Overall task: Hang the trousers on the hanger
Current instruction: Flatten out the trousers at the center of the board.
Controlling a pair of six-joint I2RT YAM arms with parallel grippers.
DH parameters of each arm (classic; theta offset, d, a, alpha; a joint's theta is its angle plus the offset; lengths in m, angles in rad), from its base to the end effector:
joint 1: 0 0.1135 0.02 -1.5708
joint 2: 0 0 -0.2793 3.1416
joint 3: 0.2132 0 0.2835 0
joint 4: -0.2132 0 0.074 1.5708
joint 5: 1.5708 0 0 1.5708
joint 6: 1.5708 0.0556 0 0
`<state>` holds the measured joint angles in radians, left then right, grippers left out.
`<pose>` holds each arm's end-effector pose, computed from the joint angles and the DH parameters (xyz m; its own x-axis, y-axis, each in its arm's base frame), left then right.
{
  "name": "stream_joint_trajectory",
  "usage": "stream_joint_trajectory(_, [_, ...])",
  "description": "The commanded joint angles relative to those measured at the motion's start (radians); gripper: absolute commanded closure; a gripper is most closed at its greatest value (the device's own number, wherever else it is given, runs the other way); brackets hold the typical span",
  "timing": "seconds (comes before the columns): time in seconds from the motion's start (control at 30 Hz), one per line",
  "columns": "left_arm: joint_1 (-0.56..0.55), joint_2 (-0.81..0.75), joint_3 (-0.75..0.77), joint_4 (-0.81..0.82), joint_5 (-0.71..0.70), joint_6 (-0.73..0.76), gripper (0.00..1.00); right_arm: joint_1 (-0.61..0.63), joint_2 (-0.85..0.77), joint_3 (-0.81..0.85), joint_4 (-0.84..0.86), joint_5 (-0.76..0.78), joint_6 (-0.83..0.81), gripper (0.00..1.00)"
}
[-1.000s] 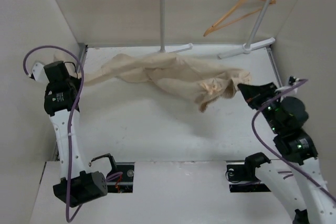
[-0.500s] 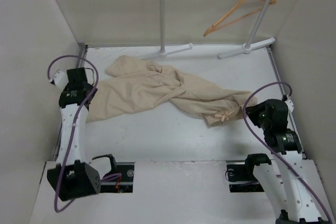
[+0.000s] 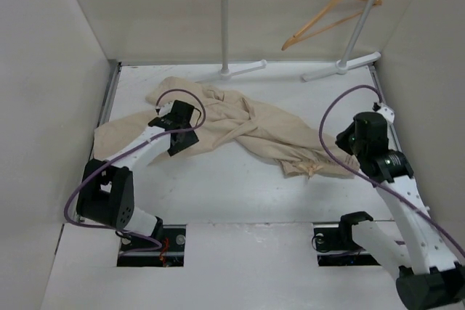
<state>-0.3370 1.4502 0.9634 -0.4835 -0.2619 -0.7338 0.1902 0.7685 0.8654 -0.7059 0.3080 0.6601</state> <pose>0.3176 -0.0960 0.2088 -0.6997 -0.4403 -0.5627 -0.3868 0.8956 -0.2198 0.1930 0.0200 0.3215 -0.4045 0.5172 -0.7543 0.3950 0.8426 0.3660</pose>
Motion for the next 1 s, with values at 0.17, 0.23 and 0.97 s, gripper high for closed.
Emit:
stream_joint_trajectory(0.17, [-0.033,0.016,-0.074,0.072,-0.019,-0.029,0.45,-0.065,0.195,-0.017,0.129,-0.153,0.05,0.51])
stream_joint_trajectory(0.23, [-0.023,-0.017,-0.112,0.066,-0.043,-0.029,0.47,0.008,0.164,-0.051,0.115,-0.203,0.07,0.51])
stream_joint_trajectory(0.97, [0.721,-0.367,-0.483,0.155,0.058,-0.153,0.43,0.437,0.334,-0.333,0.362,-0.178,0.334,0.27])
